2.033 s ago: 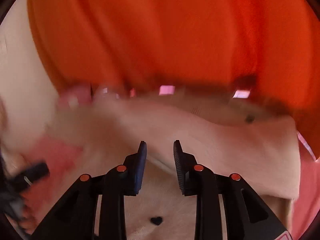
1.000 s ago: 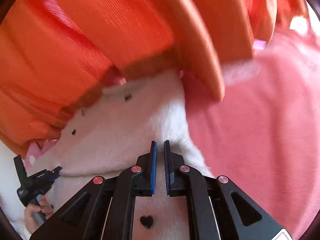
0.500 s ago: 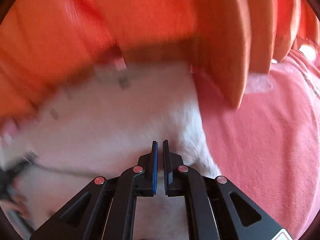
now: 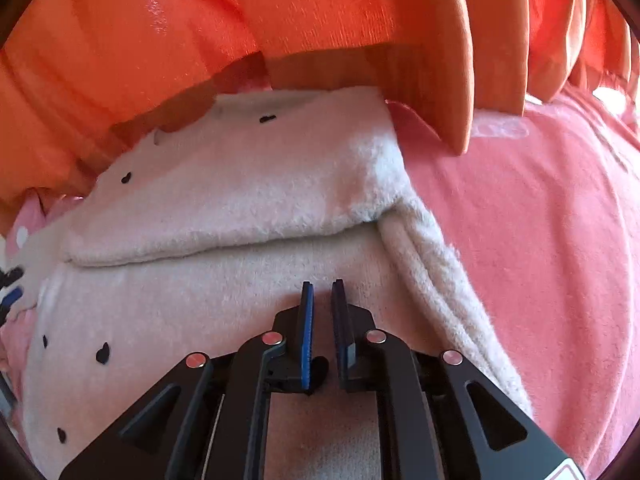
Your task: Fold small clothes
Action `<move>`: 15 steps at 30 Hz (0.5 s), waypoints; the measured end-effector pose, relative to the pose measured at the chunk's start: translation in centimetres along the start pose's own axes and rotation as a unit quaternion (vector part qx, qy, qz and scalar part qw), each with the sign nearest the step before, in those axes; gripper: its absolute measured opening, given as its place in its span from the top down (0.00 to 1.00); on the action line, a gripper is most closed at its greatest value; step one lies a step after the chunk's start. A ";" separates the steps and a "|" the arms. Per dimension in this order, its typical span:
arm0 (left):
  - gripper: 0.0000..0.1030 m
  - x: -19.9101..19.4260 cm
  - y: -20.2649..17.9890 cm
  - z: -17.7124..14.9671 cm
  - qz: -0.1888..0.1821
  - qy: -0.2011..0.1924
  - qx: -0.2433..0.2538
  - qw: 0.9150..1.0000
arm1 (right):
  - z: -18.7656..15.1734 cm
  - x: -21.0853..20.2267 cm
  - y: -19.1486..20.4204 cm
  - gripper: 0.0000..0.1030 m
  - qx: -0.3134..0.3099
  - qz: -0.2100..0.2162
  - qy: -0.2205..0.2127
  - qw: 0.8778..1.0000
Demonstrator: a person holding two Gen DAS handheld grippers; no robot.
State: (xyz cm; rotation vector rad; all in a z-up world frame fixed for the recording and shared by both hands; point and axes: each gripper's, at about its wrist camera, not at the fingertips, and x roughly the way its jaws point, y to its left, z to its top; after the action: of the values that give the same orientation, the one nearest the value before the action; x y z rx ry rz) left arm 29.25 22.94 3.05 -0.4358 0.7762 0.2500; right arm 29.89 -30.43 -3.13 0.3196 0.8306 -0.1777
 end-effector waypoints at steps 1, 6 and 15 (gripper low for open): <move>0.46 0.4 2.4 1.5 0.024 -0.007 -0.022 0.999 | 0.0 0.0 0.1 0.90 -0.001 -0.002 -0.001 1.000; 0.44 4.4 14.1 7.3 0.135 0.004 -0.132 0.982 | -0.2 0.0 0.8 0.90 -0.016 -0.022 0.001 1.000; 0.94 2.6 9.4 10.6 0.019 -0.046 -0.121 0.991 | 0.0 0.2 1.2 0.90 -0.024 -0.033 0.003 0.999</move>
State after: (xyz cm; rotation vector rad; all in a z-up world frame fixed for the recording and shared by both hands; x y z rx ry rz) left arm 34.12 36.29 5.17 -0.6344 0.6655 0.3991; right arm 30.29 -29.29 -3.02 0.2476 0.8503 -0.2190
